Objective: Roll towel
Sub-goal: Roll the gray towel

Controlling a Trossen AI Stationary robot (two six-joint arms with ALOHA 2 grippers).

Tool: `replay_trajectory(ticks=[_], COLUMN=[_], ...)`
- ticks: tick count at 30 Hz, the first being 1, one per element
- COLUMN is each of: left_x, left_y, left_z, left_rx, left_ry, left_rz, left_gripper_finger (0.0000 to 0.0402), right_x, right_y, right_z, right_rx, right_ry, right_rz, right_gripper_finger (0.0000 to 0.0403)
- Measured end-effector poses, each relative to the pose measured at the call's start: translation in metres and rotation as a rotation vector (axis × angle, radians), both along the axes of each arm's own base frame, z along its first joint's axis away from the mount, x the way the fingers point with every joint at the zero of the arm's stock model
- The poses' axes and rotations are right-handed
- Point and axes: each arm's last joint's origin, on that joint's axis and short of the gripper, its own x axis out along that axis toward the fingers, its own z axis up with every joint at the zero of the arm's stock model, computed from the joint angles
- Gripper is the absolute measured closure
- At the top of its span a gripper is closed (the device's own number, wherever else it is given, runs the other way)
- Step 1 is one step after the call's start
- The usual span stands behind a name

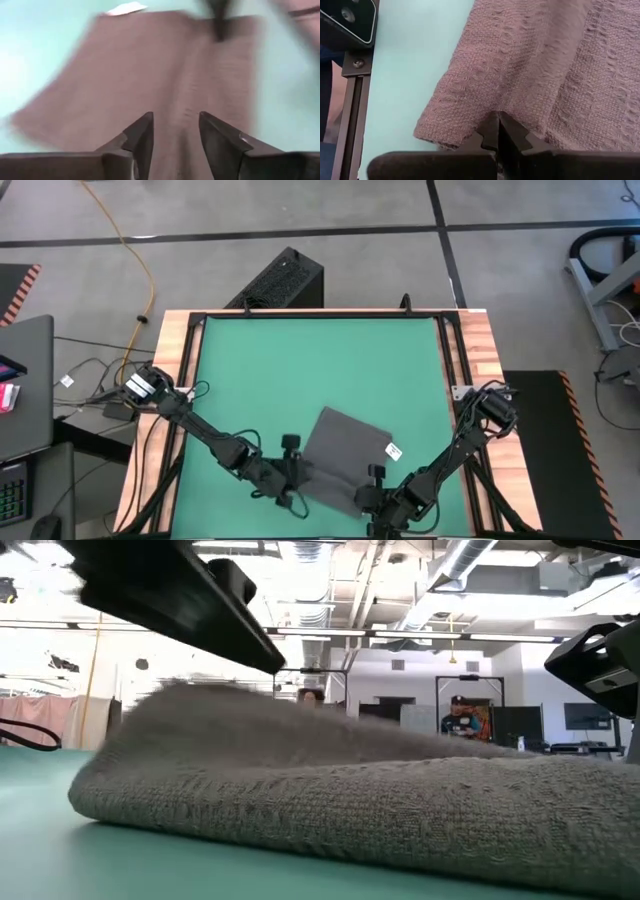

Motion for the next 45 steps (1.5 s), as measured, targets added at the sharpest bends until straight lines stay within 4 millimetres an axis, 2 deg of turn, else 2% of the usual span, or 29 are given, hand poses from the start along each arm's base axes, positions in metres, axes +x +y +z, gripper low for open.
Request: replay_trajectory(ticks=[2, 5, 10, 12, 15, 18, 22, 30, 34, 41, 45], left_x=[0.002, 0.004, 0.004, 0.007, 0.020, 0.035, 0.046, 0.045, 0.044, 0.041, 0.041], left_y=[0.002, -0.003, -0.010, -0.001, 0.023, 0.056, 0.095, 0.145, 0.158, 0.158, 0.161], left_z=[0.004, 0.015, 0.020, 0.016, 0.015, 0.014, 0.007, -0.011, -0.015, -0.019, -0.035], left_rx=[0.030, 0.029, 0.111, 0.202, 0.316, 0.280, 0.199, 0.197, 0.151, 0.138, 0.136], left_ry=[0.024, 0.061, 0.032, 0.027, 0.021, 0.059, 0.074, 0.083, 0.093, 0.058, 0.094], left_rz=[0.034, -0.040, -0.149, -0.119, -0.076, -0.119, -0.173, -0.104, -0.132, -0.167, -0.142], left_gripper_finger=[0.0251, 0.0260, 0.0316, 0.0350, 0.0392, 0.0397, 0.0401, 0.0401, 0.0401, 0.0401, 0.0401], right_x=[0.000, 0.000, 0.000, 0.000, 0.000, 0.000, 0.000, 0.000, 0.000, 0.002, 0.004], right_y=[0.000, 0.000, 0.000, 0.000, 0.000, 0.000, 0.001, 0.001, 0.001, -0.001, -0.002], right_z=[0.000, 0.000, 0.000, -0.001, -0.001, -0.001, -0.001, -0.001, -0.001, -0.001, -0.001], right_rx=[0.000, -0.001, -0.005, -0.006, -0.008, -0.004, -0.001, -0.002, -0.002, -0.003, 0.005], right_ry=[0.001, 0.003, 0.004, 0.005, 0.005, 0.003, 0.002, 0.002, 0.002, 0.004, 0.003], right_rz=[0.001, 0.002, 0.009, 0.009, 0.016, 0.017, 0.018, 0.021, 0.021, 0.021, 0.018], right_gripper_finger=[0.0378, 0.0378, 0.0378, 0.0378, 0.0378, 0.0378, 0.0378, 0.0378, 0.0378, 0.0378, 0.0378])
